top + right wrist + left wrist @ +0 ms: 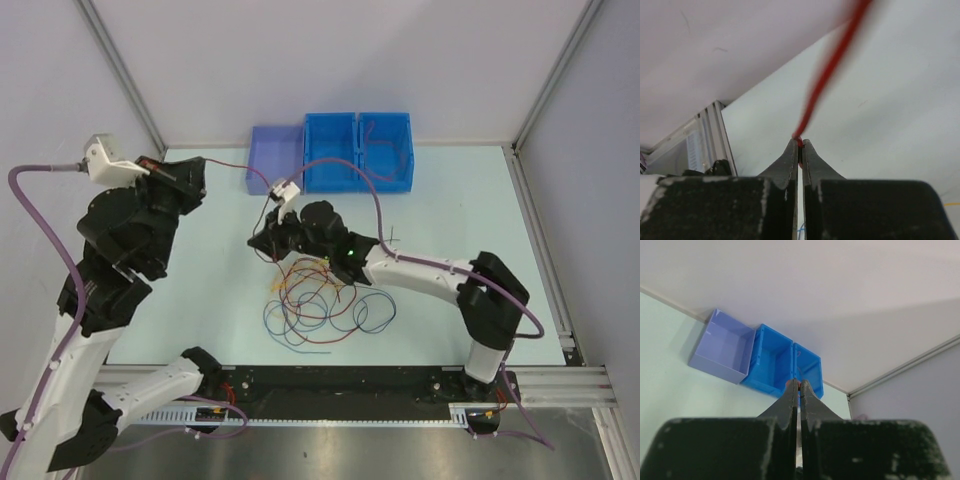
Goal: Untangle the cables
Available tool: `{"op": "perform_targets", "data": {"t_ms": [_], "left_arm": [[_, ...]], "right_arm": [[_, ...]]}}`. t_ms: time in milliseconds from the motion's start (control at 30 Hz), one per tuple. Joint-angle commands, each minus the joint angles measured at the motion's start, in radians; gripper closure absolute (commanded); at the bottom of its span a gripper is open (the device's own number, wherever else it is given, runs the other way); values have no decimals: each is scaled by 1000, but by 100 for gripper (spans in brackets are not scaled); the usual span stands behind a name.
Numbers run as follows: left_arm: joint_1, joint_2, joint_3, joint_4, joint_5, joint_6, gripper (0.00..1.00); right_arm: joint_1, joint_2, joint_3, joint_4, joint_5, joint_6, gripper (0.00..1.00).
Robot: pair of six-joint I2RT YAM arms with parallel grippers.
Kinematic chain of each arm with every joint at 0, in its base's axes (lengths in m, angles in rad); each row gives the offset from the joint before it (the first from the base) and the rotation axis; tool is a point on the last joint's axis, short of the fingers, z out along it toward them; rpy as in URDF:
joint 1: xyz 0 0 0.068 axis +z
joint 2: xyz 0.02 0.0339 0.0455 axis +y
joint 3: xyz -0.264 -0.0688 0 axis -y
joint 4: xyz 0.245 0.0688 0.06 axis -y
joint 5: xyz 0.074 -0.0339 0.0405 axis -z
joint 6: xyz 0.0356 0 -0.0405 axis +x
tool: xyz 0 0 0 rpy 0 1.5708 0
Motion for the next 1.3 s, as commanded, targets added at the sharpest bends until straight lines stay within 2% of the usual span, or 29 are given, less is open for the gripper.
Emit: {"op": "perform_targets", "data": {"t_ms": [0,167,400,500,600,833,900,933,967,1067,1100,1267], "left_arm": [[5,-34,-7,46,-46,70,100],[5,-62,-181,86,19,30,100],[5,-34,-469,210,236,-84,99],[6,-8,-527,261,320,-104,96],[5,15,-559,275,358,-107,94],[6,4,-634,284,371,-68,91],[5,-2,-657,286,379,-55,85],[5,-5,-665,290,385,-47,78],[5,-7,-671,293,392,-36,48],[5,-25,-697,274,397,-6,6],[5,-31,-702,266,392,7,0],[-8,-120,-726,232,362,63,0]], "right_arm": [[-27,-225,197,-118,33,-61,100],[-47,-276,528,-290,-8,-88,100],[-50,-267,815,-397,-16,-149,100],[-58,-278,834,-413,-4,-162,100],[-70,-313,785,-401,10,-163,100],[-111,-359,687,-347,13,-142,100],[-125,-364,681,-348,13,-142,100],[-131,-364,679,-350,12,-143,100],[-133,-365,674,-350,13,-143,100],[-163,-367,668,-350,12,-139,100],[-182,-368,668,-348,2,-133,100],[-233,-353,662,-333,-33,-94,100]]}}
